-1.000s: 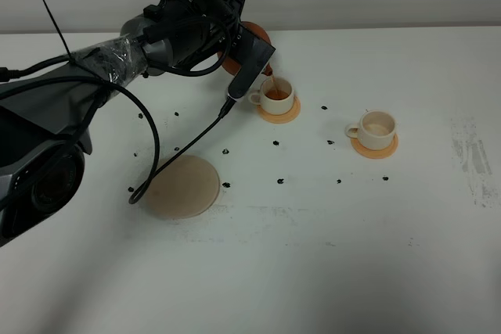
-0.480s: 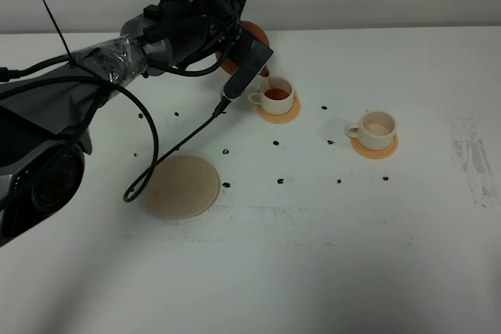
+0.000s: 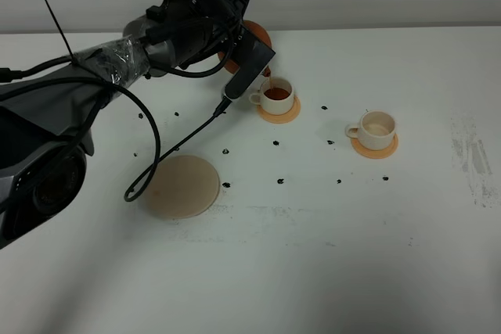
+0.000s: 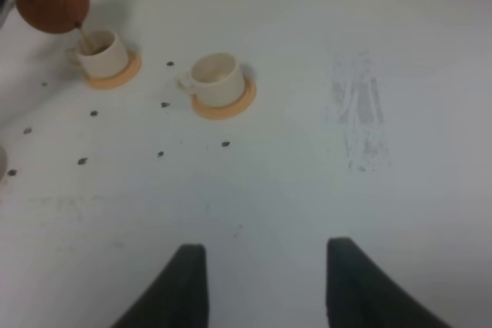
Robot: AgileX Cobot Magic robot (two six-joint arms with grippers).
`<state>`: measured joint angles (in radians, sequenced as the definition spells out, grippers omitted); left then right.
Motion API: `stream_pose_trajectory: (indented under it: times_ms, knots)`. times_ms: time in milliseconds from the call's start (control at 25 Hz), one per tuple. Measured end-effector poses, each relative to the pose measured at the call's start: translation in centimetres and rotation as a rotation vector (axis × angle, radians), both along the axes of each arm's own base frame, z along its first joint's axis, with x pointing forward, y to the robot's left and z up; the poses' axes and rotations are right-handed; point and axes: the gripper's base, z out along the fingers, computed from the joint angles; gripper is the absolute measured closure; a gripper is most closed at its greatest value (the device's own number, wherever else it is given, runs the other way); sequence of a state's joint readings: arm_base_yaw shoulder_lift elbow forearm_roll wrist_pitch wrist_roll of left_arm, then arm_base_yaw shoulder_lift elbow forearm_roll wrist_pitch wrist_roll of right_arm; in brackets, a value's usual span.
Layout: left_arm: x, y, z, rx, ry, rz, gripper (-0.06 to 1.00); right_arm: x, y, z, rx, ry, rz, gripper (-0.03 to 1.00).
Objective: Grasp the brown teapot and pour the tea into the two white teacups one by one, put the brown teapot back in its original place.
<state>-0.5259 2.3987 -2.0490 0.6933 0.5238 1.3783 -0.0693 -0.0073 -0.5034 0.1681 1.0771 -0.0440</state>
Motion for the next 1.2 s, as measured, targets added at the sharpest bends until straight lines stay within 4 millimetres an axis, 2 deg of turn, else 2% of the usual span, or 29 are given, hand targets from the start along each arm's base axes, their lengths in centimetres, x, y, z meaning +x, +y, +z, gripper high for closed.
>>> stream_pose_trajectory:
  times_ms: [1200]
  knots:
    - [-0.14, -0.56, 0.18, 0.040, -0.029, -0.045, 0.82, 0.00, 0.00, 0.00, 0.000, 0.000, 0.000, 0.58]
